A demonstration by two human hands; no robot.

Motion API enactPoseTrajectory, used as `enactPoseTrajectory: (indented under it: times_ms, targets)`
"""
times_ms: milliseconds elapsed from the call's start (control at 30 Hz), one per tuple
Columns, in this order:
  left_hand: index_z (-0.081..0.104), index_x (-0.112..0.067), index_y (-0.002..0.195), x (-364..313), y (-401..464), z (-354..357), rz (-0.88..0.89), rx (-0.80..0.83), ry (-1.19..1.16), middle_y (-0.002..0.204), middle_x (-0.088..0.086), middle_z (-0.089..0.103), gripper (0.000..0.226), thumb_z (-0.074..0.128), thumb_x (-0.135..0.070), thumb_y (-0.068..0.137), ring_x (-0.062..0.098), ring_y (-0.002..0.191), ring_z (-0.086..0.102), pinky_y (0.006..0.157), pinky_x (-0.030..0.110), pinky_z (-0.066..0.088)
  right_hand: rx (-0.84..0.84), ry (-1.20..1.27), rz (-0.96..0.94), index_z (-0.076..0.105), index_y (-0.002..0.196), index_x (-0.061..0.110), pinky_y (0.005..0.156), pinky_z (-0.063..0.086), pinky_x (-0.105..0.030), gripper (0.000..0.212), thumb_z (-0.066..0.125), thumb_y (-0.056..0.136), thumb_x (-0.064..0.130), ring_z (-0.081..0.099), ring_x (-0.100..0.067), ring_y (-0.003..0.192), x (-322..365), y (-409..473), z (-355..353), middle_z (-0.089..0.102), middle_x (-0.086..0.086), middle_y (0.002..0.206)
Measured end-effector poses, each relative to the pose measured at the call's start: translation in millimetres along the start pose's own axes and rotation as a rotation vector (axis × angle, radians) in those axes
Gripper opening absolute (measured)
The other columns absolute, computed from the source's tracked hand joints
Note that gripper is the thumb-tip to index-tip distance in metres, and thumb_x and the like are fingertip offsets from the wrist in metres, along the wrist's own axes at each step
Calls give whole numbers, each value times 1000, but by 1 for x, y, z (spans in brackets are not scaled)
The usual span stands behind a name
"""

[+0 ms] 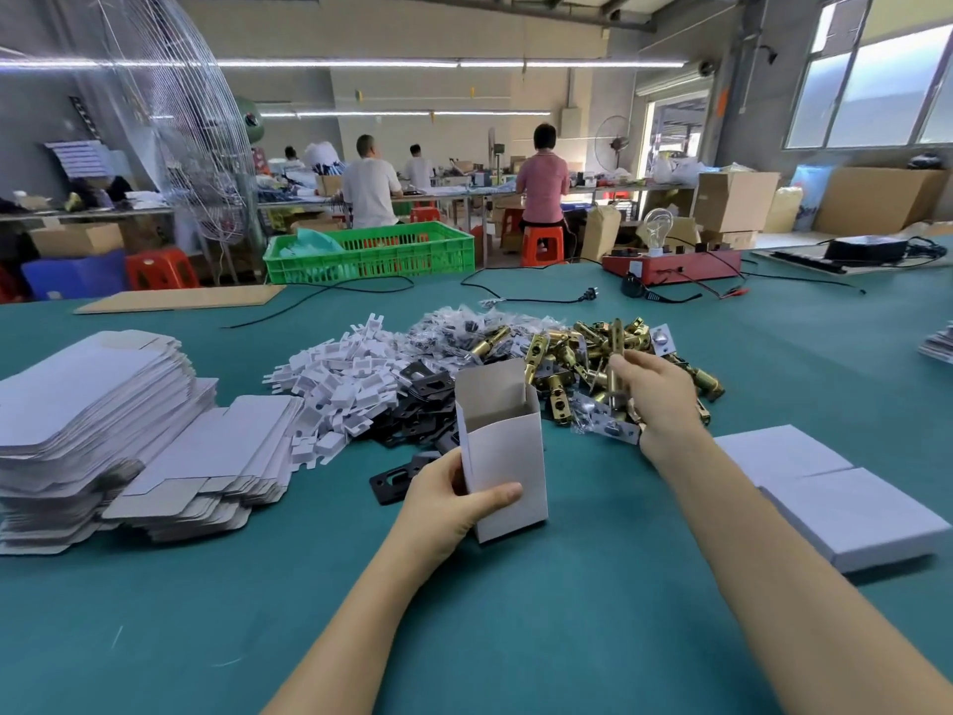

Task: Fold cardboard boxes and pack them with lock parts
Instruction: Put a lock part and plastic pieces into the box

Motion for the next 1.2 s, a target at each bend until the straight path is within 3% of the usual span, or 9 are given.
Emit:
enactPoseTrajectory:
  times_ms: [133, 300, 367, 567, 667, 767, 900, 1033, 1200]
  targets:
    - [69, -26, 109, -1, -1, 0, 1, 5, 0, 102, -10, 75, 41, 85, -19, 72, 8, 95, 70, 72, 16, 54, 174, 554, 391, 61, 106, 7, 59, 41, -21, 23, 63, 89, 22, 50, -15, 75, 2, -16, 0, 64, -10, 98]
    - [69, -26, 110, -1, 0, 0, 1, 1, 12, 103, -10, 75, 45, 84, -25, 68, 8, 95, 70, 73, 18, 55, 373, 916, 470, 62, 99, 3, 71, 47, -24, 30, 65, 73, 19, 56, -19, 75, 8, -32, 13, 68, -13, 87]
    - [69, -26, 110, 0, 0, 0, -2, 2, 9, 103, -10, 75, 43, 85, -23, 69, 8, 95, 70, 72, 17, 55, 446, 837, 451, 63, 98, 4, 73, 53, -24, 30, 68, 71, 18, 62, -20, 77, 12, -35, 15, 70, -12, 87]
    - [69, -23, 110, -1, -1, 1, -2, 5, -24, 103, -6, 75, 44, 85, -21, 69, 11, 95, 71, 72, 18, 55, 503, 85, 163, 55, 99, -1, 62, 58, -26, 37, 74, 68, 6, 73, -26, 83, 46, -40, 7, 74, -17, 89]
    - [70, -25, 108, -2, -3, 2, 18, -1, 18, 102, -8, 75, 37, 84, -12, 75, 9, 94, 71, 72, 18, 54, 493, 71, 65, 57, 95, -1, 55, 56, -21, 24, 70, 80, 12, 73, -22, 76, 67, -48, 10, 74, -13, 81]
    - [70, -28, 105, -6, -6, 7, 65, -17, 126, 98, -16, 74, 35, 83, -13, 76, 3, 90, 70, 70, 13, 51, 537, 24, 46, 60, 95, -3, 57, 57, -23, 20, 65, 89, 15, 73, -23, 80, 79, -58, 16, 73, -19, 89]
    - [70, -32, 98, -8, -9, 8, 92, -55, 173, 94, -19, 73, 32, 84, -16, 75, 1, 86, 69, 69, 15, 52, 643, -49, 33, 63, 93, -2, 67, 60, -30, 13, 61, 91, 11, 72, -26, 86, 84, -76, 32, 73, -20, 93]
    - [70, -35, 97, -9, -10, 7, 96, -64, 186, 94, -17, 74, 31, 84, -20, 74, 3, 85, 69, 67, 16, 53, 656, -129, -6, 64, 89, -1, 62, 59, -25, 13, 65, 89, 12, 72, -22, 75, 80, -87, 49, 74, -18, 87]
    - [70, -37, 96, -11, -10, 6, 92, -63, 181, 92, -18, 73, 33, 84, -17, 75, 1, 83, 69, 64, 11, 50, 536, -304, -162, 64, 81, 4, 80, 58, -45, 17, 68, 89, 19, 73, -24, 71, 75, -88, 55, 74, -12, 80]
Point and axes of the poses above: each hand's wrist, its own y-axis towards the middle knuckle, its own z-axis out of the palm, x = y × z, the point moved 6 cm from there along y, towards the middle knuckle
